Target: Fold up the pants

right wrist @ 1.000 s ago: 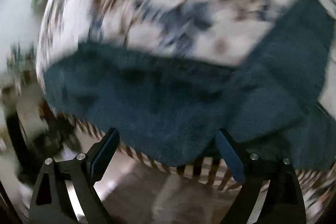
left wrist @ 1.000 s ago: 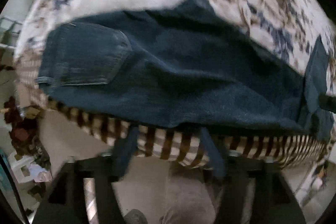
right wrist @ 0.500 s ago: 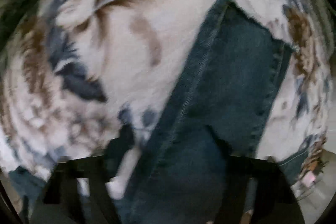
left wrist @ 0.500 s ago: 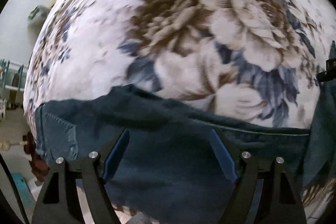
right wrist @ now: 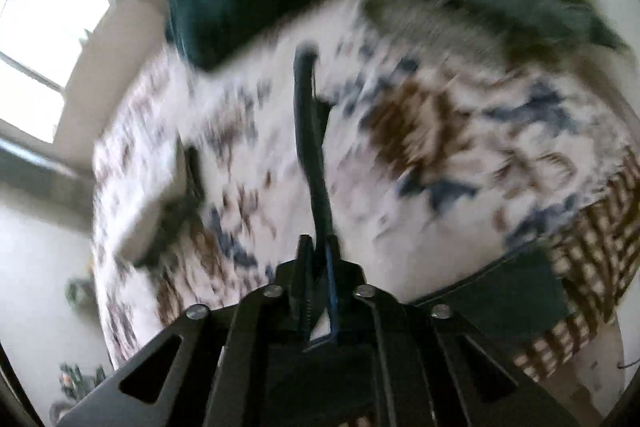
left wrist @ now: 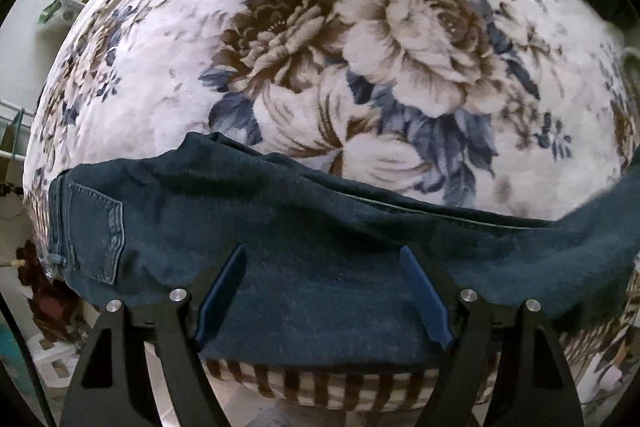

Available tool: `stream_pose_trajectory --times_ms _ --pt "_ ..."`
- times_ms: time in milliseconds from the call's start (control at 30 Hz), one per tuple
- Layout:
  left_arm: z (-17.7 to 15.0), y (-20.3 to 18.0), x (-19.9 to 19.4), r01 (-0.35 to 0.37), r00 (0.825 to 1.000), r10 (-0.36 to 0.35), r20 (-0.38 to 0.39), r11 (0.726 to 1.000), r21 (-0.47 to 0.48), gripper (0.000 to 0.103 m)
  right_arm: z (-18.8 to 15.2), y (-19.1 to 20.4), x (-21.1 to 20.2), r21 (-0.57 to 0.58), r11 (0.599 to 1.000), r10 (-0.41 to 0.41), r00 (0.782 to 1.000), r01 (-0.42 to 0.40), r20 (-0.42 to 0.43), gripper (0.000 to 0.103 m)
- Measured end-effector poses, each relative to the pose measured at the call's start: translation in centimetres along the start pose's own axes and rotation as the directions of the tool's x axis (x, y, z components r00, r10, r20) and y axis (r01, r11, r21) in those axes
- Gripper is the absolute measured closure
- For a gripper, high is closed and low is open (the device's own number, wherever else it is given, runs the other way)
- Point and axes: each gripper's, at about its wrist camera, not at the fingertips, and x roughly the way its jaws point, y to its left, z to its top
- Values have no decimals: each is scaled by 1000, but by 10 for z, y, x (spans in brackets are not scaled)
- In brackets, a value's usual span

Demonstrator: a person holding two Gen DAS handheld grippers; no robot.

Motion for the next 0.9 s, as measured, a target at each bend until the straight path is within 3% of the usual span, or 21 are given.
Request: stream_pose_trajectory --times_ms 67,100,167,300,367,400,433,467,567,667,700,733,767,833,900 --pt "-3 -2 2 0 1000 0 2 1000 5 25 -4 -34 -21 42 999 -13 998 11 57 101" --pt "-4 -3 5 -3 1000 3 -2 1000 11 25 -8 -58 -22 87 995 -49 998 46 37 101" --pt "-10 -10 12 -7 1000 8 -23 1000 26 25 -22 -103 -5 199 978 -50 996 63 -70 101" --pt "-19 -19 19 -26 999 29 -30 997 66 25 -39 -136 41 316 944 -9 967 92 -255 99" --pt "-21 -23 21 -39 999 41 -26 996 80 25 -39 -130 64 330 941 31 956 71 -293 82" --pt "-21 -24 21 -40 999 42 -26 996 82 25 -37 -128 76 327 943 41 953 63 -300 52" --pt "-21 -26 23 -42 999 44 -25 996 84 25 -32 -123 84 322 945 42 949 64 -312 28" --pt "-21 -28 23 -44 999 46 -25 995 86 25 -27 -120 98 321 943 23 948 85 -319 27" --pt "-20 -35 23 -54 998 56 -13 994 98 25 -14 -123 141 284 931 -108 918 228 -382 27" --pt "-19 -40 24 -58 998 59 -6 993 104 25 -11 -135 173 283 908 -165 885 308 -436 29" --pt "-18 -42 24 -56 998 57 -6 993 104 25 -11 -132 177 279 909 -178 893 310 -413 42" --pt "-18 -42 24 -53 999 54 -6 993 105 25 -10 -127 178 257 915 -190 896 310 -401 89" --pt "-18 -43 23 -53 999 53 -5 993 106 25 -8 -116 173 203 928 -222 902 312 -370 96" --pt "-18 -44 20 -51 999 51 7 993 110 25 -1 -84 146 102 955 -246 934 280 -260 96" --pt "-19 -45 17 -52 999 50 20 992 116 25 6 -52 95 34 974 -220 966 226 -135 97"
